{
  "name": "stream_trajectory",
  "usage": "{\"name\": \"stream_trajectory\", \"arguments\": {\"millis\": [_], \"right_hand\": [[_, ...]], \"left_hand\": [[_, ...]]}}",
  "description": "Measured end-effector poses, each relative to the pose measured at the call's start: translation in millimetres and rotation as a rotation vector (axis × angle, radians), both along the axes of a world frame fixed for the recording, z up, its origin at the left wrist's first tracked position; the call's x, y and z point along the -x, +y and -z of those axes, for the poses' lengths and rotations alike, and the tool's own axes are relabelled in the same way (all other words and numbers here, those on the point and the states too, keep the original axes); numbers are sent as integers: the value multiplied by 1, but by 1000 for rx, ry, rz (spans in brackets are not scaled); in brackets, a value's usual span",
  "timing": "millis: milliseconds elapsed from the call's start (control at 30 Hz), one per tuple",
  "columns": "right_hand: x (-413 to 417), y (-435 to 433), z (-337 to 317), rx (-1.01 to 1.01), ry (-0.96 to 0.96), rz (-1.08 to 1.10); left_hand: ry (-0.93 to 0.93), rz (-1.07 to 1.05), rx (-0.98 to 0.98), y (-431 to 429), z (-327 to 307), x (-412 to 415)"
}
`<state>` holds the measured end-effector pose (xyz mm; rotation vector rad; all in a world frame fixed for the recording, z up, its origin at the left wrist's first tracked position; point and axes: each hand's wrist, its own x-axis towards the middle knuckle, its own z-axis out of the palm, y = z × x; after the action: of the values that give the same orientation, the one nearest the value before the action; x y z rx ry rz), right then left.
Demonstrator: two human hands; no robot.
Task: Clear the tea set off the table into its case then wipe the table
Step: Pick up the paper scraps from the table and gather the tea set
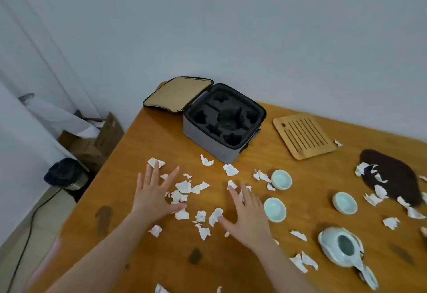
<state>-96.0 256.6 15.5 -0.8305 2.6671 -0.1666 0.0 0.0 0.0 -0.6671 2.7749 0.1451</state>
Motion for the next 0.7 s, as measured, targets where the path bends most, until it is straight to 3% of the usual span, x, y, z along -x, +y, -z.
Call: {"name": "stream_trajectory", "arguments": {"millis": [133,367,500,700], "right_hand": [[-4,-7,16,-8,133,4],[-1,-18,33,28,204,114],[6,-28,39,70,185,196],[7,-46,54,127,101,52]], "left_hand": [[29,26,-4,-17,13,7],[120,43,-135,-38,24,26],[185,135,-227,-29,26,33],[252,272,-248,4,38,34]]}}
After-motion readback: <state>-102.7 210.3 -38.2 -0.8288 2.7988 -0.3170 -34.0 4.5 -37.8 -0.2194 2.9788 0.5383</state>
